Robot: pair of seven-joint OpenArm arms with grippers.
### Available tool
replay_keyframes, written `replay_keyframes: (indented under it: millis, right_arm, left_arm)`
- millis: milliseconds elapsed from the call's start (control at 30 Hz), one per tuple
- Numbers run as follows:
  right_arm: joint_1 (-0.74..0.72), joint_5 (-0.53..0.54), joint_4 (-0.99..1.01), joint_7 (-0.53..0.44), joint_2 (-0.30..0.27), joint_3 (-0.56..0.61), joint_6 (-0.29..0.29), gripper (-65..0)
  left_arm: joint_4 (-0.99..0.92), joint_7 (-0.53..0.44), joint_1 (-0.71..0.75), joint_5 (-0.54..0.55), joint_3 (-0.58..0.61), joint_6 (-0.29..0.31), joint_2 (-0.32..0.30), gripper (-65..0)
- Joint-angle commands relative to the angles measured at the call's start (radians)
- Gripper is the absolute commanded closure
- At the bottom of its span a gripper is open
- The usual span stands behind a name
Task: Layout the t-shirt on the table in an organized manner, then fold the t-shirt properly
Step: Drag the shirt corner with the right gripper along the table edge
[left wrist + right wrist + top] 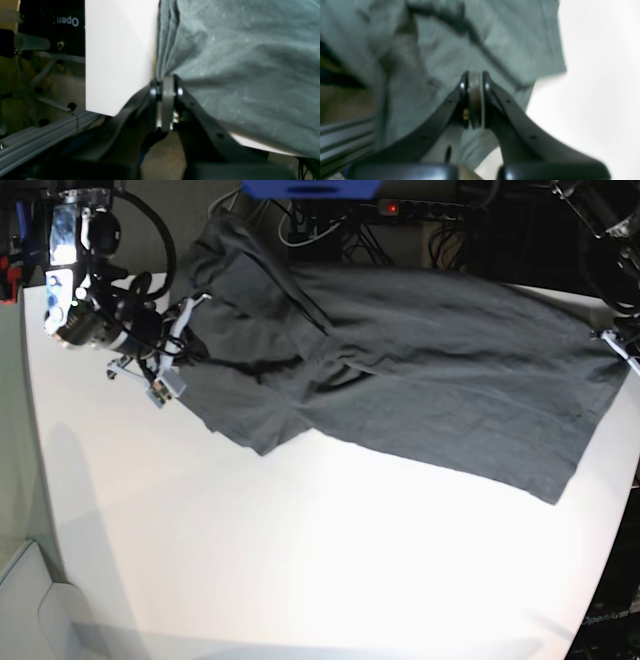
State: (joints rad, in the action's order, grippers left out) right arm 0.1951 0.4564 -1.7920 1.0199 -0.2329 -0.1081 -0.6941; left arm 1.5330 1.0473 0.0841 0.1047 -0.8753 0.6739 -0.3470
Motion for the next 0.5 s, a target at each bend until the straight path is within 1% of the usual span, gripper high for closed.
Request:
replay_keyframes:
  millis: [0, 233, 400, 467]
  right_arm:
    - [-0.007, -0.003, 0.028, -0.01, -0.007, -0.005, -0.004, 0.0]
    - [-0.061, -0.009, 0.243, -0.085, -0.023, -0.003, -0.004, 0.0]
    - [-0.15, -0.011, 0.418, -0.122, -0.036, -0.003, -0.004, 0.0]
    - [-0.196, -0.011, 0.501, -0.146, -0.061, -0.002, -0.004, 0.0]
  left_arm:
    - [0.016, -0.012, -0.007, 0.003, -0.005, -0.007, -0.022, -0.6]
    - [0.014, -0.012, -0.005, 0.002, -0.005, -0.007, -0.022, -0.6]
    - [0.014, -0.012, -0.005, -0.001, -0.005, -0.007, -0.021, -0.6]
    - [0.014, -0.012, -0.005, 0.002, -0.005, -0.007, -0.021, -0.6]
